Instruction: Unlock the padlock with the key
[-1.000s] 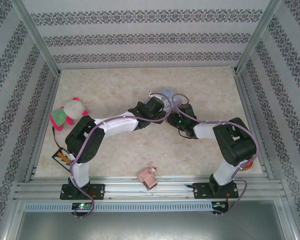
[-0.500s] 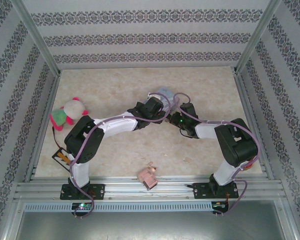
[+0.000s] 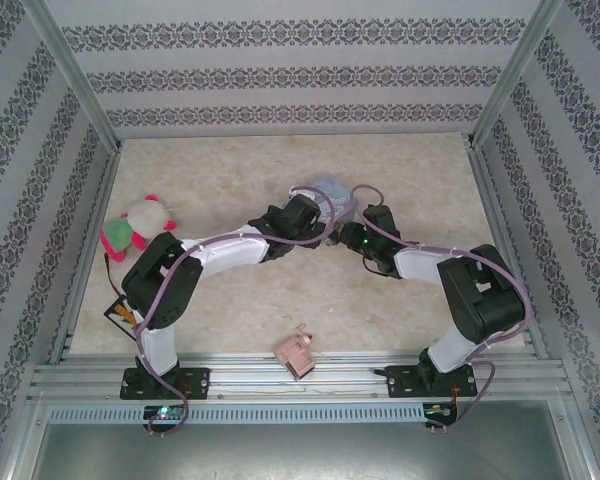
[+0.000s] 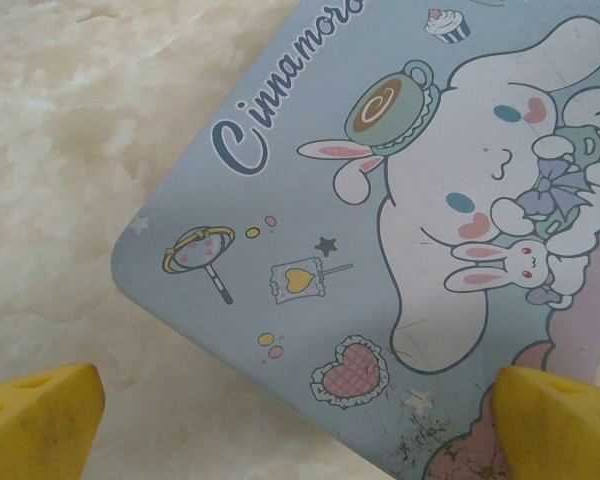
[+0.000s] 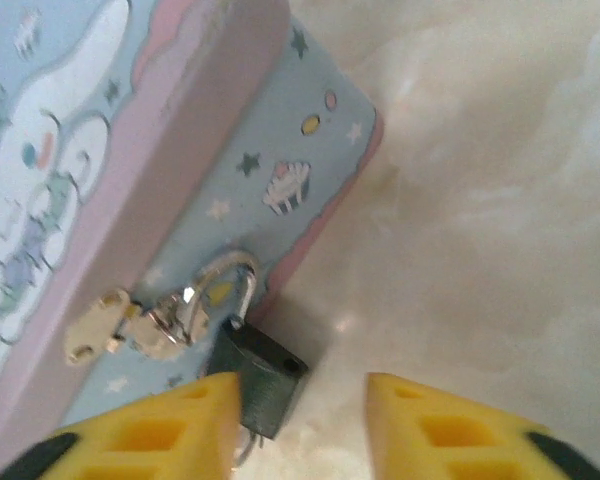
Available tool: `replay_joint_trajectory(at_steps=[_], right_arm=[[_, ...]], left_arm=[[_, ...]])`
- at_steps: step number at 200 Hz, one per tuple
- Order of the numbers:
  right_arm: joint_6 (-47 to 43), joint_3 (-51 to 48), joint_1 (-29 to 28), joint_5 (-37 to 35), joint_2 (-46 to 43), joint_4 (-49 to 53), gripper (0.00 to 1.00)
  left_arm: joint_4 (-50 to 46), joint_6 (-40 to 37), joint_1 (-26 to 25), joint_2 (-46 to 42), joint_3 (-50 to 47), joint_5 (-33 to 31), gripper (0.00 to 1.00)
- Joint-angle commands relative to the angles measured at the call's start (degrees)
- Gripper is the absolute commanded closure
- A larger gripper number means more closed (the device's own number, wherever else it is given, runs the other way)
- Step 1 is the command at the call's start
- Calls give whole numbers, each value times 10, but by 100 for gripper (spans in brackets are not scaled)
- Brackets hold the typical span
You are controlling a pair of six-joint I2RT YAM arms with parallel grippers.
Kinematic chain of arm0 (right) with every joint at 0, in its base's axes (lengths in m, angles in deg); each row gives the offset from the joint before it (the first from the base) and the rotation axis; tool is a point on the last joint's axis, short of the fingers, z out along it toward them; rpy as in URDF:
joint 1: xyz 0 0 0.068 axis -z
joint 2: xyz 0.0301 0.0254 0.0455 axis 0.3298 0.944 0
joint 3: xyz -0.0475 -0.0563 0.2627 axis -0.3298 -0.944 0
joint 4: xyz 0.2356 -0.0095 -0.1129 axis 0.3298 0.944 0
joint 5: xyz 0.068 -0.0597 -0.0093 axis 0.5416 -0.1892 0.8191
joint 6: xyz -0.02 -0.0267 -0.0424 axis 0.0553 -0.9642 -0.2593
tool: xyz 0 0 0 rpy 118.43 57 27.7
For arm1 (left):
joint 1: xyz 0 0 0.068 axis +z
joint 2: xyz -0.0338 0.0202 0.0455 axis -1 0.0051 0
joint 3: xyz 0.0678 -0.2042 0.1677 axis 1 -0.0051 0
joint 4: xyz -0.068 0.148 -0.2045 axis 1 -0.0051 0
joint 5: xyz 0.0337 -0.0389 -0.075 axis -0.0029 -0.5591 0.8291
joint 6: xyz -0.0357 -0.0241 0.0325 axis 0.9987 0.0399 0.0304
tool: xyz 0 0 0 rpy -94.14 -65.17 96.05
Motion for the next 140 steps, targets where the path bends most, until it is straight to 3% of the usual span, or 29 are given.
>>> replay_joint_trajectory(at_steps=[1, 58, 140], right_arm=[[-37, 15, -30, -50, -11, 61, 53], [-97, 47, -82, -113, -8, 142, 43], [-158, 120, -109, -130, 58, 171, 40]], left_arm=[[-73, -7, 12, 12, -26, 7, 1], [-71, -5, 15, 13, -26, 13, 1], [-67, 2, 21, 15, -23, 23, 1]])
